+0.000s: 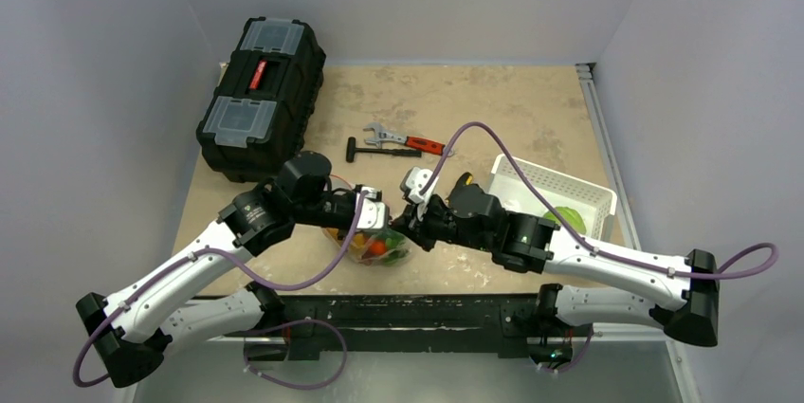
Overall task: Place the food in the zip-top bag and seal the zipper
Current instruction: Zip the zipper food storage bag at the center of the board.
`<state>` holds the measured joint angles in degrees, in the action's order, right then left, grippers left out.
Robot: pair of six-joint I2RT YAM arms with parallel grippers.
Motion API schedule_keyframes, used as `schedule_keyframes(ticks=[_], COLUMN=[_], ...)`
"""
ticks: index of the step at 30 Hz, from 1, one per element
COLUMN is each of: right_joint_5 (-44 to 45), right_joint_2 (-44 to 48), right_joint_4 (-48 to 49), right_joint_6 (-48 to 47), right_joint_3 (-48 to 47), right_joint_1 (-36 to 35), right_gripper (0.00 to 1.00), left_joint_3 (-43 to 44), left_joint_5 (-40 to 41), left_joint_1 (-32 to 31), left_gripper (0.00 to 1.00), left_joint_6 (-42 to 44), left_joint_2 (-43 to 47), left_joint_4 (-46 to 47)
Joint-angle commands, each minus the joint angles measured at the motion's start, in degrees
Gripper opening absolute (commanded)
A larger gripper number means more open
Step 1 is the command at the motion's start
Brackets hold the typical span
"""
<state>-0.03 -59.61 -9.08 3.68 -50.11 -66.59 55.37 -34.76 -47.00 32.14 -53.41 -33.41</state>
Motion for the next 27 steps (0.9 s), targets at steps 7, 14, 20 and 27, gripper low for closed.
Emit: schedule_keyframes(ticks=[7, 14, 20, 27], right_joint_5=[21.3, 25.6, 22.2, 8.6], right_joint_2=[2.7, 9.1, 11.1, 7.3], right_joint_4=[4.2, 2.4, 3.0, 3.5], right_joint_6=[10.5, 13.3, 13.3, 3.1], right_joint_3=[4.2, 8.4, 11.0, 6.6], right_joint_1=[0.3, 0.3, 0.3, 0.3], right_gripper=[0.00, 0.00, 0.00, 0.24], left_joint_3=[0.7, 0.3, -0.6, 1.4], left_joint_5=[6.2, 8.6, 10.0, 6.6], left_joint_1=[-0.3, -0.2, -0.2, -0.3], left_gripper=[0.00, 0.00, 0.00, 0.00], left_joint_6=[1.2, 1.9, 2.5, 1.9], left_joint_2=[0.1, 0.8, 2.6, 0.3], left_joint_4=[0.2, -0.1, 0.1, -1.9])
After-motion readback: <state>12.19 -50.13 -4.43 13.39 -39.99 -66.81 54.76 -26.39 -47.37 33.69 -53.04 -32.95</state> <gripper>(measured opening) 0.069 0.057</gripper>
